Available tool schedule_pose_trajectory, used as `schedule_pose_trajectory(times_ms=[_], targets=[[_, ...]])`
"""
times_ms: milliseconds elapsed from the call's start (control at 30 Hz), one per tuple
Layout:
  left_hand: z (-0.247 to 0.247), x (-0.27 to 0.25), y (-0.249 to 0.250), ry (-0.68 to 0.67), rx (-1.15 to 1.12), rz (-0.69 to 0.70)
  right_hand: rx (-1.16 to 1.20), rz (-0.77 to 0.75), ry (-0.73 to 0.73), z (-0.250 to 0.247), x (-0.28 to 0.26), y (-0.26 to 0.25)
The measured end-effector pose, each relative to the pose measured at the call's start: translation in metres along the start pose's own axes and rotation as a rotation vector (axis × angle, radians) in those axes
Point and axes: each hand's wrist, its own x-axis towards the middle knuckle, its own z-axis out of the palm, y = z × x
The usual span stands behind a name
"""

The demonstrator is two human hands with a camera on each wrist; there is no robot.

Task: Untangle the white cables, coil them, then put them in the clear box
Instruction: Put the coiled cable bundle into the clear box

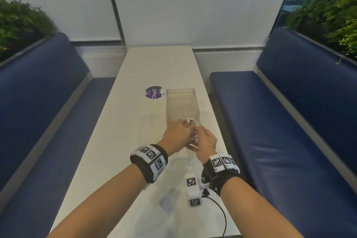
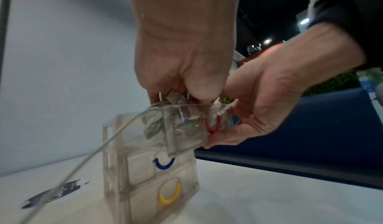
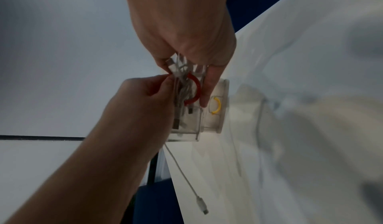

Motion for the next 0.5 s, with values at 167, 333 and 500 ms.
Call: schedule_pose_trajectory(times_ms=[167,333,500], targets=[[0.002,0.007,0.012,-0.134,-0.132,-0.152,-0.036,-0.021,0.058,0.003,0.002,0.005],[-0.003,0.008,0.0,-0.043,-0.322,-0.118,-0.022,-0.02,0.057,0.006,0.003,0.007],[-0.003,-0.015,-0.005,0.221,-0.226,-0.087,-0.011,-0.024,0.05,0.008,0.004,0.006]])
